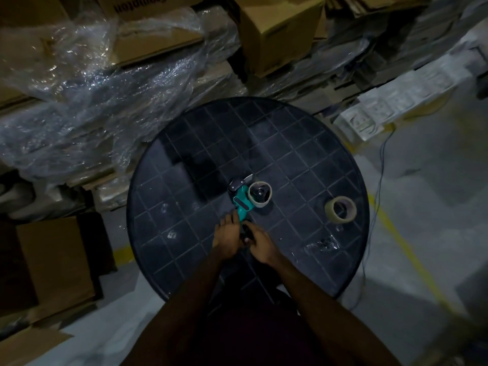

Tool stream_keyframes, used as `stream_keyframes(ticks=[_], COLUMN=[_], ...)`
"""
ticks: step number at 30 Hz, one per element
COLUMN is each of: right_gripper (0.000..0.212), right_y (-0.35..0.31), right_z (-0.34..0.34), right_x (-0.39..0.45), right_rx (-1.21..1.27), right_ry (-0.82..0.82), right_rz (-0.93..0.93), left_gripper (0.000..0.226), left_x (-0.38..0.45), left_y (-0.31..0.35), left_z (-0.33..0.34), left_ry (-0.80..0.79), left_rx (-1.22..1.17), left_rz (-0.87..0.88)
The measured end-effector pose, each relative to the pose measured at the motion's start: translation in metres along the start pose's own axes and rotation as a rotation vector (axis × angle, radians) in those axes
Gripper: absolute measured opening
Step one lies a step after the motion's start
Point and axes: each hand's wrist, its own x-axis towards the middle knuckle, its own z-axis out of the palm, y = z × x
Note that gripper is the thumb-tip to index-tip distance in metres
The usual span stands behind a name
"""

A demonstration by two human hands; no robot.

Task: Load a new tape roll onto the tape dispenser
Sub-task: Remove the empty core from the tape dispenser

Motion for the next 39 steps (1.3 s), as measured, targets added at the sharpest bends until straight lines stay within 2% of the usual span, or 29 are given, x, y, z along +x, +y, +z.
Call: stream_keyframes(ticks=[4,7,11,15,19,21,26,31,36,39], right_gripper=[0.042,0.035,0.028,0.041,0.055,0.056,0.054,0.056,0.052,0.044], right_y=[0.000,0.005,0.013,0.023,0.034,0.037,0.036,0.034,0.036,0.035], right_z=[-0.004,-0.008,-0.008,-0.008,-0.004,-0.001,-0.004,-0.007,-0.013,-0.017], right_x=[-0.006,-0.015,-0.029,-0.042,-0.048,-0.050,-0.054,-0.059,-0.057,-0.051], right_rx=[-0.078,-0.250,-0.406,-0.481,-0.494,-0.501,-0.505,-0.514,-0.463,-0.376], right_ry=[0.162,0.184,0.228,0.218,0.149,0.112,0.097,0.071,0.054,0.052], right_rz=[-0.073,-0.175,-0.211,-0.140,-0.046,-0.025,-0.049,-0.099,-0.121,-0.107], left_gripper=[0.089,0.086,0.086,0.082,0.079,0.078,0.072,0.071,0.033,0.034], left_x=[0.001,-0.002,-0.009,-0.021,-0.036,-0.043,-0.058,-0.062,-0.056,-0.052], left_y=[-0.019,-0.035,-0.049,-0.059,-0.053,-0.042,-0.007,0.007,0.016,0.024], left_z=[-0.002,-0.003,-0.003,0.001,0.008,0.010,0.009,0.013,0.018,0.014], left_ry=[0.045,0.048,0.065,0.073,0.115,0.159,0.197,0.121,0.047,0.036], left_rx=[0.100,0.142,0.134,0.110,0.114,0.080,-0.019,-0.271,-0.500,-0.571], left_rz=[0.067,0.128,0.177,0.177,0.076,0.027,0.028,0.011,-0.057,-0.067])
